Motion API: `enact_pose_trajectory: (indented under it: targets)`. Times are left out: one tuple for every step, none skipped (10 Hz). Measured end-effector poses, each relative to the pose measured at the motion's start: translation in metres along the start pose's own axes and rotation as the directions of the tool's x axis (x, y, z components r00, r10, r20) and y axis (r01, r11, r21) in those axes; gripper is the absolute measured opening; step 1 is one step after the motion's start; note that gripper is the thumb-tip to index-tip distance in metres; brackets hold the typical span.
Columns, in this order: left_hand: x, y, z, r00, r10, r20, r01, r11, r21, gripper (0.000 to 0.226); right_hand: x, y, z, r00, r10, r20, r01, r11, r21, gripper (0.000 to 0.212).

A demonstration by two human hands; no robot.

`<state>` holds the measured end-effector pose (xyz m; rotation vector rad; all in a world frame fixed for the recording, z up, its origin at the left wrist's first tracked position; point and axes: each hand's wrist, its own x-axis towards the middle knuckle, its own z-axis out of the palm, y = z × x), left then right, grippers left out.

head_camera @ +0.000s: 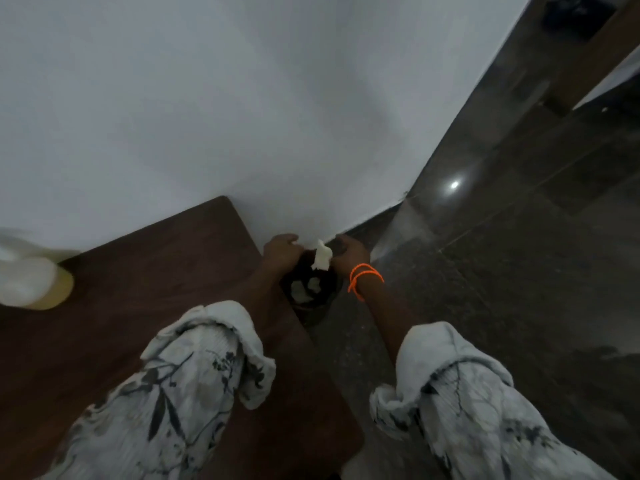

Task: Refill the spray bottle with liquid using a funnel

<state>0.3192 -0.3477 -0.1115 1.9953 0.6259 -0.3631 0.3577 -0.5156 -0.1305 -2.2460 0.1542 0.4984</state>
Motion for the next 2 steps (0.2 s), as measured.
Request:
enact_pose_trajectory:
  targets:
    - [0.0055, -0.0064, -0.0090, 0.997, 0.071, -0.031, -0.069, 0.995, 0.069, 0.043, -0.0053, -0.0004, 0.0022, 0.999, 0.023, -0.040, -0.023, 1.000, -0.016, 0.058]
    - [0.0028, -0.0082, -0.0179, 0.982, 0.162, -0.094, -0.154, 0.984, 0.095, 0.040, -0.0122, -0.0061, 0.0042, 0.999, -0.007, -0.042, 0.006, 1.000, -0.020, 0.055]
